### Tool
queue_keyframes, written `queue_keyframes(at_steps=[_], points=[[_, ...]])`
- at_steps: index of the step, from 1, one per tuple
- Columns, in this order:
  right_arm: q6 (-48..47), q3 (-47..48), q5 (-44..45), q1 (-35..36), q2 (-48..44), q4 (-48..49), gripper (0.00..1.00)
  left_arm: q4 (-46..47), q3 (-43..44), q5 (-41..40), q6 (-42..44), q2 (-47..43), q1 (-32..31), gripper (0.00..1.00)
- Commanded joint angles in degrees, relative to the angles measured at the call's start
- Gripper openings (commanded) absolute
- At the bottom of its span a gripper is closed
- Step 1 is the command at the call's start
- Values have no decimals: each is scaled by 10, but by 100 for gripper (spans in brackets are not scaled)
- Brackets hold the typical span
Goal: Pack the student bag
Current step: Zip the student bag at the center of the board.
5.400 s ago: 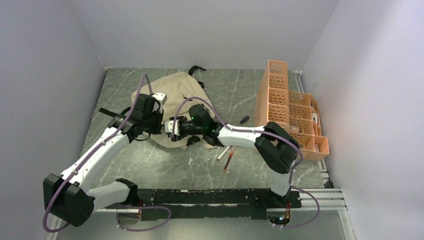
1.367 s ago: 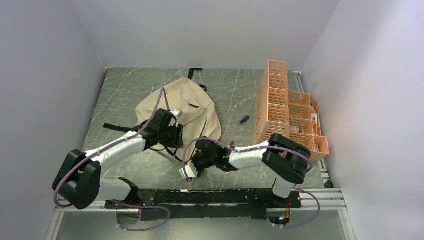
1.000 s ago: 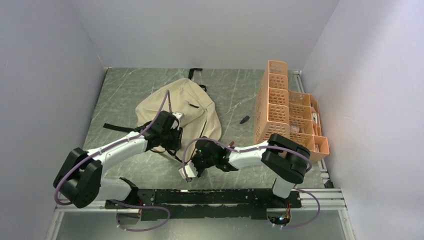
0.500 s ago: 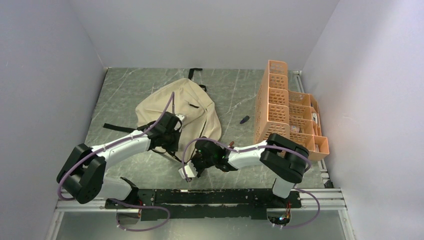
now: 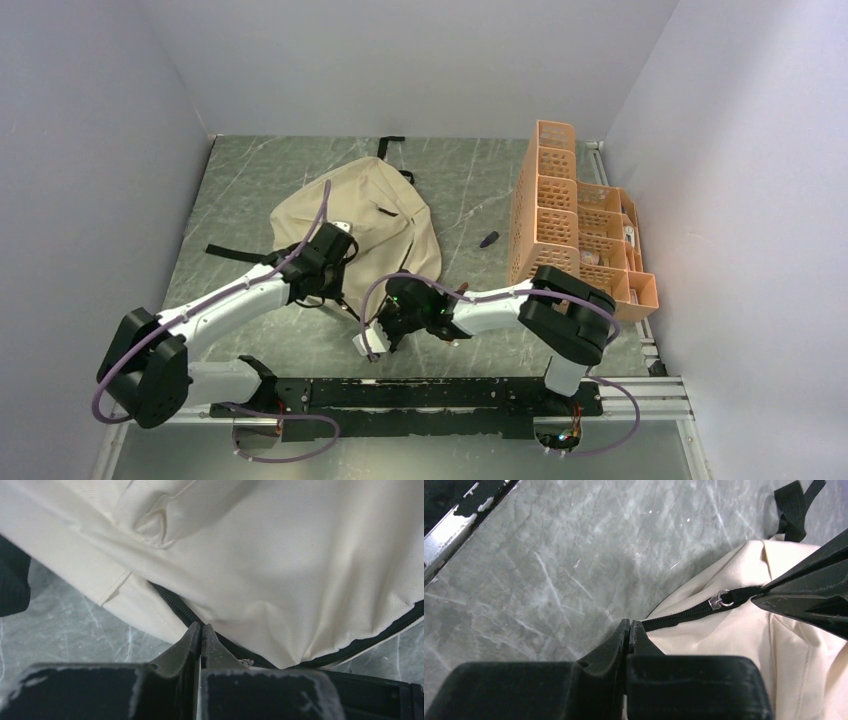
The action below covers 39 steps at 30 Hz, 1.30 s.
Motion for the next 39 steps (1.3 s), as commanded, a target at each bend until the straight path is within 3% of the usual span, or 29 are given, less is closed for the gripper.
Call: queue_keyframes(at_steps=[1, 12, 19, 22, 31, 39], points=[[2, -6, -45, 13, 19, -83, 0, -6, 29, -127, -14, -38, 30, 5], [-3, 7, -47, 14, 30, -116, 0, 40, 29, -98, 31, -64, 105, 5], [90, -11, -54, 2, 9, -16, 0, 90, 2, 59, 41, -102, 103, 5], [127, -14, -41, -1, 9, 26, 0, 91, -18, 101, -1, -120, 75, 5], [216, -40, 20, -10, 4, 150, 0, 47, -42, 110, -118, -181, -33, 5], [273, -59, 27, -19, 4, 256, 0, 59, -63, 99, -173, -170, -138, 5]])
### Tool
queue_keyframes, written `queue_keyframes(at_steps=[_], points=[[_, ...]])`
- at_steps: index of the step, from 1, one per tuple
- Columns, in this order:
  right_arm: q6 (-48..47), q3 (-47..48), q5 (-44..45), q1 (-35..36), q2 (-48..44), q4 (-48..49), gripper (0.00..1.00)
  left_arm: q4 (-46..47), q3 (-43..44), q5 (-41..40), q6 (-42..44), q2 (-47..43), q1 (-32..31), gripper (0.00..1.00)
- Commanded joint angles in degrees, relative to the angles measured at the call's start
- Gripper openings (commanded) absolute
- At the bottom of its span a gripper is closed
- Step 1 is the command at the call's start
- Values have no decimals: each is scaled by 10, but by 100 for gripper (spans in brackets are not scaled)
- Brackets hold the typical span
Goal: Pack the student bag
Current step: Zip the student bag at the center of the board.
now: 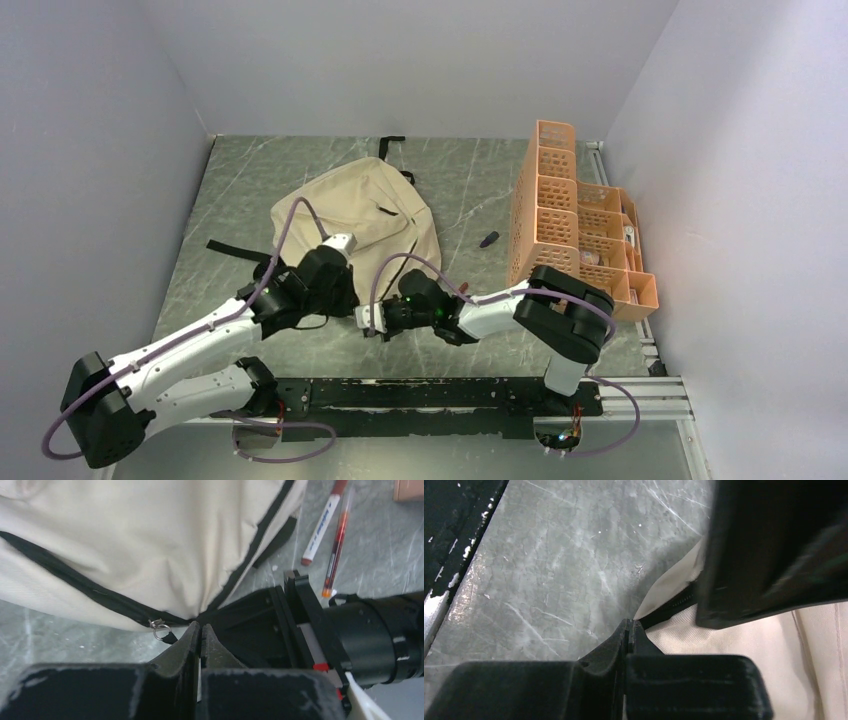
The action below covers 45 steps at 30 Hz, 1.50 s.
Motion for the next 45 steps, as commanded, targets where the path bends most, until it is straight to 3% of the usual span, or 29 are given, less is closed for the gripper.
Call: queue_keyframes(at_steps=[1, 10, 14, 17, 24, 32, 39, 45], points=[[49, -16, 5, -6, -3, 72, 0, 48, -18, 13, -65, 8, -65, 5], [66, -38, -8, -8, -9, 125, 0, 86, -36, -17, -102, 43, -113, 5], [58, -39, -13, -7, -7, 114, 0, 36, -11, -101, -91, 30, -103, 5], [44, -35, -17, -7, -5, 83, 0, 12, 5, -119, -66, 24, -50, 5], [-19, -12, -52, -8, -1, -47, 0, 42, 21, -78, 40, 39, 132, 5], [-45, 2, -77, -8, 3, -113, 0, 70, 54, -73, 119, 96, 262, 5], [-63, 11, -88, -8, 5, -150, 0, 122, 83, -48, 144, 164, 344, 5], [-66, 4, -87, -7, -9, -158, 0, 142, 89, -18, 155, 189, 354, 5]])
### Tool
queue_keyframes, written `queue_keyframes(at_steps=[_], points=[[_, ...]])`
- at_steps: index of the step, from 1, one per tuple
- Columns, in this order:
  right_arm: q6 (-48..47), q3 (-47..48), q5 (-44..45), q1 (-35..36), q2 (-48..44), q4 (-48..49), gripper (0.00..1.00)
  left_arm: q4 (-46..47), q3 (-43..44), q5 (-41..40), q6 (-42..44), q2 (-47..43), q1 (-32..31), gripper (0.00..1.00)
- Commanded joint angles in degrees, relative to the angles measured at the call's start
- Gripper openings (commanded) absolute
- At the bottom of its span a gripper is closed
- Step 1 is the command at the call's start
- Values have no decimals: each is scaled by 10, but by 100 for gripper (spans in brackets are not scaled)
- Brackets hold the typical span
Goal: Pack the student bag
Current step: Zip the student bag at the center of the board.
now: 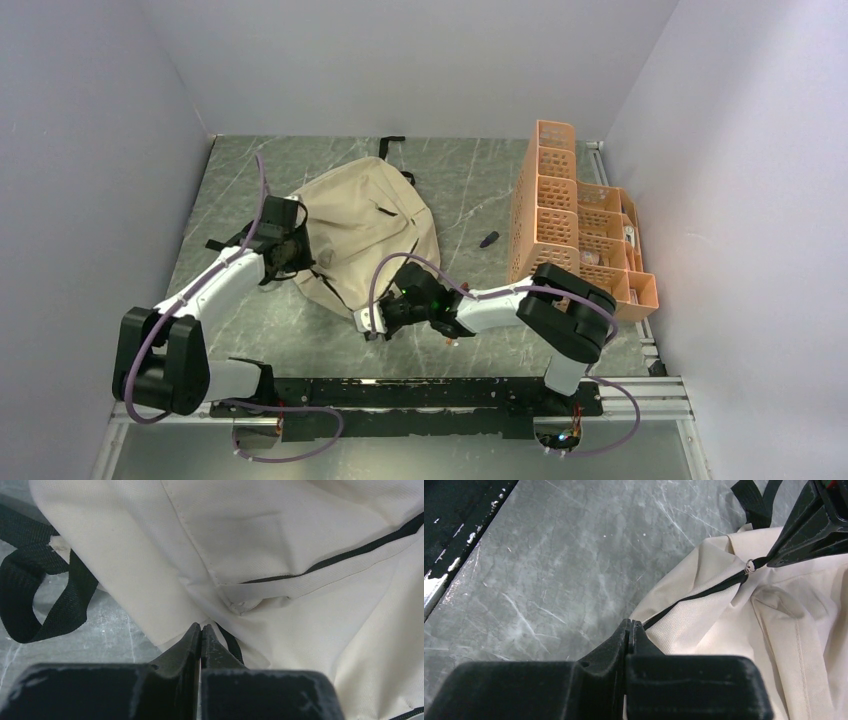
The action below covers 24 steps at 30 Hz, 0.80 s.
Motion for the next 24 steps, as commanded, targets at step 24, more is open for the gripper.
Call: queue_keyframes(at_steps=[24], points=[[19, 6, -40, 4, -98, -113, 15, 121, 28, 61, -15, 0, 33, 5]])
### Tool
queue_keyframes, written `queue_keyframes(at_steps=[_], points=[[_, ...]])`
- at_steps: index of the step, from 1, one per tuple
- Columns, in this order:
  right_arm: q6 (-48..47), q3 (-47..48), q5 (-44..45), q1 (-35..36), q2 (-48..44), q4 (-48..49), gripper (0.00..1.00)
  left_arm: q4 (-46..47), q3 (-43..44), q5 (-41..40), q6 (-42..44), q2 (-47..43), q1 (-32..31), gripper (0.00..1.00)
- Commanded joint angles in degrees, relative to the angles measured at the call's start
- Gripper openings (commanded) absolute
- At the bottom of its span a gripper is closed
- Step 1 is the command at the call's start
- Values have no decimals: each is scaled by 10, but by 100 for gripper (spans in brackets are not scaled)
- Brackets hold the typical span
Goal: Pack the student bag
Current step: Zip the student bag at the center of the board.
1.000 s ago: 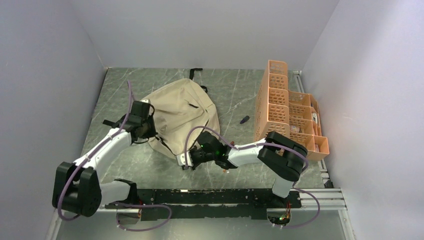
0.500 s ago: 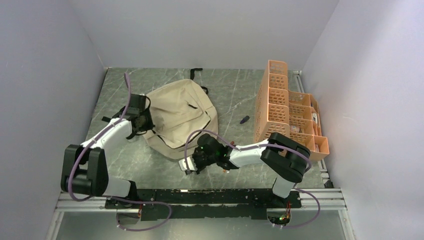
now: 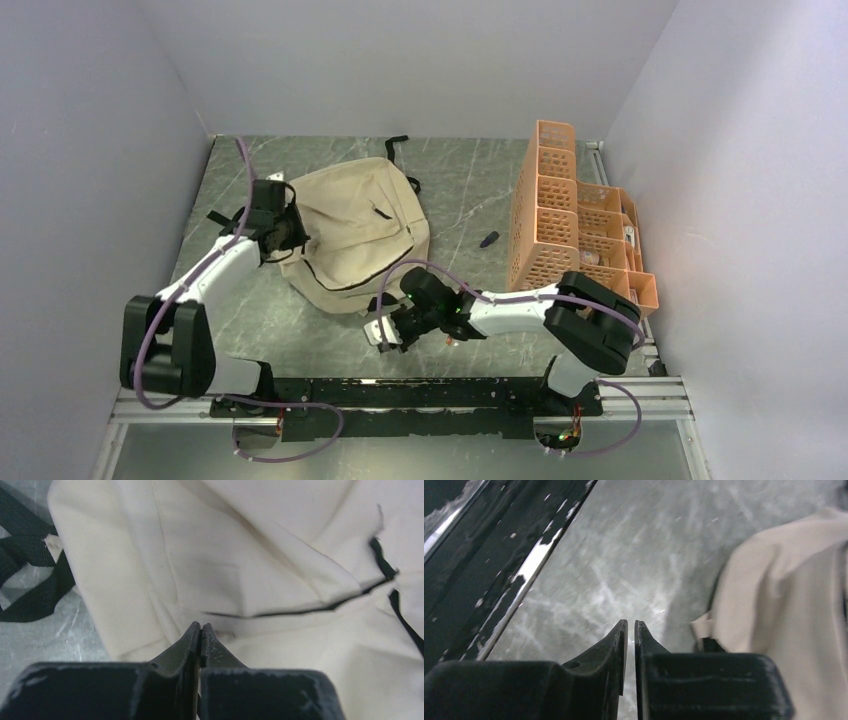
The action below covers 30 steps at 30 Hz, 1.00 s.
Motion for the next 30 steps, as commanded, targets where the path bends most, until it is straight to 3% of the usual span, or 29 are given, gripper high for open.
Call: queue_keyframes(at_steps=[1, 3, 6, 8, 11, 16, 21, 26, 30], points=[[67, 36, 15, 2, -30, 75, 21, 15, -28, 56, -4, -80, -23, 5], [118, 32, 47, 2, -41, 132, 31, -10, -43, 47, -6, -115, -52, 5], [156, 22, 104, 1, -42, 208, 35, -50, -68, 34, -19, -168, -94, 5], [146, 33, 117, 2, -27, 207, 38, -65, -93, 34, -33, -201, -120, 5], [144, 71, 119, 2, -4, 183, 52, -73, -127, 35, -55, -230, -141, 5], [164, 89, 114, 2, 30, 217, 57, -70, -153, 34, -79, -249, -165, 5], [244, 55, 148, -6, 58, 300, 53, -86, -158, 34, -84, -264, -173, 5], [385, 103, 257, -26, 57, 221, 41, -93, -196, 13, -118, -306, -179, 5], [499, 139, 296, -60, 56, 191, 38, -81, -220, 8, -143, -320, -181, 5]])
